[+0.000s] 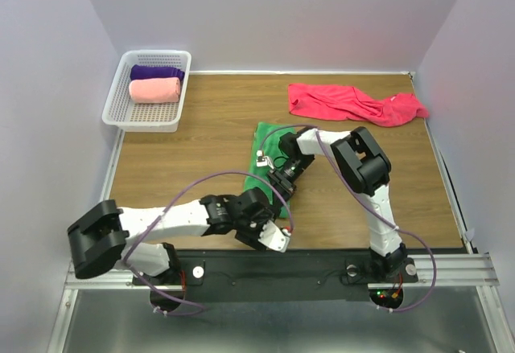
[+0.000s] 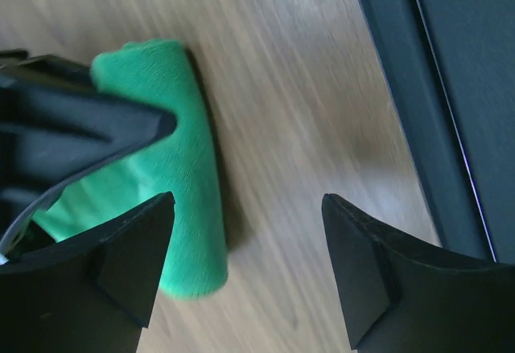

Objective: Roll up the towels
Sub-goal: Roll the towel

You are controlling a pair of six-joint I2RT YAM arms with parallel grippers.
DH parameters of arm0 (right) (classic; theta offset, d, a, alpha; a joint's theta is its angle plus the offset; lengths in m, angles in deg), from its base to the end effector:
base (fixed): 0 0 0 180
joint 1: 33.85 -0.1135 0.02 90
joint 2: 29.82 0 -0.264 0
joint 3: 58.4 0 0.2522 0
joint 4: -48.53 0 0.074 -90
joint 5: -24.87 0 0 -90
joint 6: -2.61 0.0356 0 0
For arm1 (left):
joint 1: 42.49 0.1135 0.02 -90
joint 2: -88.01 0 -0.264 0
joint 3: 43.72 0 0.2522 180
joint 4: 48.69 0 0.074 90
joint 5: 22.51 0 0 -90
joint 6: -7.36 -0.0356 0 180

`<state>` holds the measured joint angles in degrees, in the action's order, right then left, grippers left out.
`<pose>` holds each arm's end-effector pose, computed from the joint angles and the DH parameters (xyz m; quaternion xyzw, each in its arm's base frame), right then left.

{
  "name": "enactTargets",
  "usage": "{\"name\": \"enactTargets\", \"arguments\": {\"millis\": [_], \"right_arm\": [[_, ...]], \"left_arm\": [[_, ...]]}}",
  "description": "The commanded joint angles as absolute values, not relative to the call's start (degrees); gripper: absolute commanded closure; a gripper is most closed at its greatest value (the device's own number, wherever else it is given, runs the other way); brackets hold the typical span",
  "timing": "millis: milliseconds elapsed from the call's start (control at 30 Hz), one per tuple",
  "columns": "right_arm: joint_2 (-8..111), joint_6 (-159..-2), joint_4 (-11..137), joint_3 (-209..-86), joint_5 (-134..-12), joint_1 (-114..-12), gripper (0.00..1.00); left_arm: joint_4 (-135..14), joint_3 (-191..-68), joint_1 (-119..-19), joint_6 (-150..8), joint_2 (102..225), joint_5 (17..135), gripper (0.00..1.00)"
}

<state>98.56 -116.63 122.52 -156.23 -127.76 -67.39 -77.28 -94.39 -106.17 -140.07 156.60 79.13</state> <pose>0.2979 0.2354 0.1048 0.3853 -0.7577 -0.5111 0.1274 0.0993 -0.2170 0.2027 0.8232 0.4215 -0.1141 0.3629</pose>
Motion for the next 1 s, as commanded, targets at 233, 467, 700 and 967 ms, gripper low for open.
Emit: {"name": "enactTargets", "arguments": {"millis": [233, 467, 700, 967], "right_arm": [[101.32, -120.09, 125.13, -158.73, -125.60, -66.90, 0.68], [102.46, -121.85, 126.98, -159.61, -126.57, -66.90, 0.68], [102.64, -123.60, 128.83, -159.61, -126.22, -66.81, 0.67], [97.37, -120.45, 128.48, -167.06, -122.01, -62.16, 0.30]], "left_arm": [[-59.64, -93.52, -109.47, -136.34, 166.23, 61.78, 0.25], [-55.34, -90.97, -109.55, -135.73, 170.35, 60.29, 0.27], [-52.78, -88.86, -109.38, -134.59, 171.50, 57.55, 0.32], [-68.50, -93.87, -107.97, -131.78, 171.76, 73.89, 0.69]]}}
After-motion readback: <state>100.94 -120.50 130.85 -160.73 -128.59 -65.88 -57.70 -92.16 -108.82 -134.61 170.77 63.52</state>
